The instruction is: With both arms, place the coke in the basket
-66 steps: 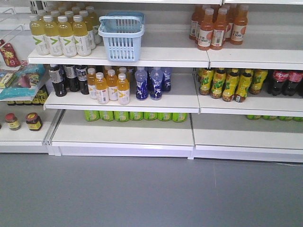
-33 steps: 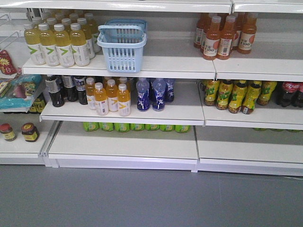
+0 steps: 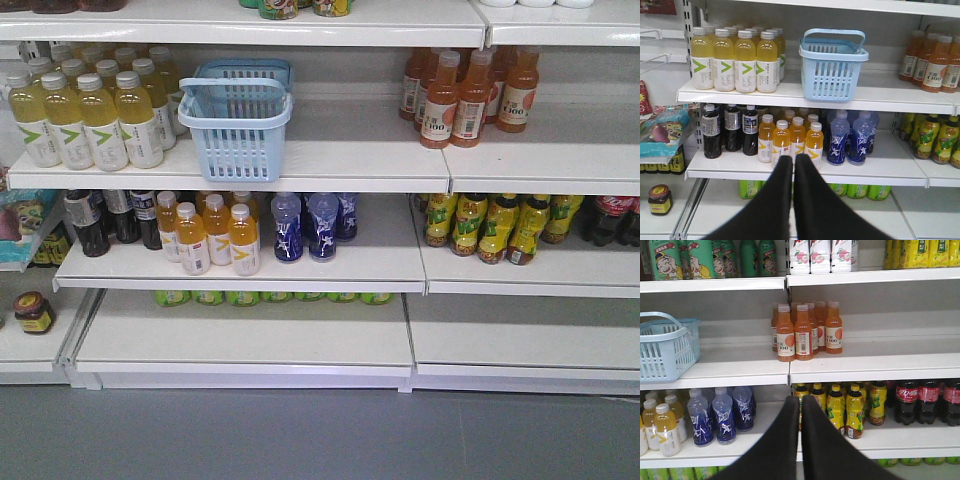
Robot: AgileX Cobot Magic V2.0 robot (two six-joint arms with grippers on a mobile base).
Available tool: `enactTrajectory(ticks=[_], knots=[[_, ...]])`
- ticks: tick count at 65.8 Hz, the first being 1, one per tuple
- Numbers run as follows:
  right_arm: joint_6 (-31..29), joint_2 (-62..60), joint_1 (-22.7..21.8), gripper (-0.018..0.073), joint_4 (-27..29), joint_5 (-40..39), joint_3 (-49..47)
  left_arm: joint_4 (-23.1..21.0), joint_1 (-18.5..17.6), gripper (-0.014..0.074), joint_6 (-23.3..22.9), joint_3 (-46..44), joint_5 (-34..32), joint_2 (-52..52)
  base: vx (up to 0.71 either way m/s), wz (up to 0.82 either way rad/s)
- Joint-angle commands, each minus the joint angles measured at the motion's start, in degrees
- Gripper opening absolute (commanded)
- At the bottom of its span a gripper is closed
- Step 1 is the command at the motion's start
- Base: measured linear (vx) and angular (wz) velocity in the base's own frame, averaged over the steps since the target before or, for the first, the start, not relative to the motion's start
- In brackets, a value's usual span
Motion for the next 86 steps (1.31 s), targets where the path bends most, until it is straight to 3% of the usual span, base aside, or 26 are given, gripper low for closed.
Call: enactTrajectory(ticks=[1, 86], knots=[[-0.4, -0.7, -0.3, -0.0002, -0.6, -4.3, 0.5, -0.4, 0.0, -0.0006, -0.3, -1.6, -4.2, -1.0, 0.17, -0.04], [-0.4, -0.7, -0.3, -0.0002, -0.6, -4.3, 0.5, -0.4, 0.0, -0.0006, -0.3, -1.6, -4.2, -1.0, 0.12, -0.03]])
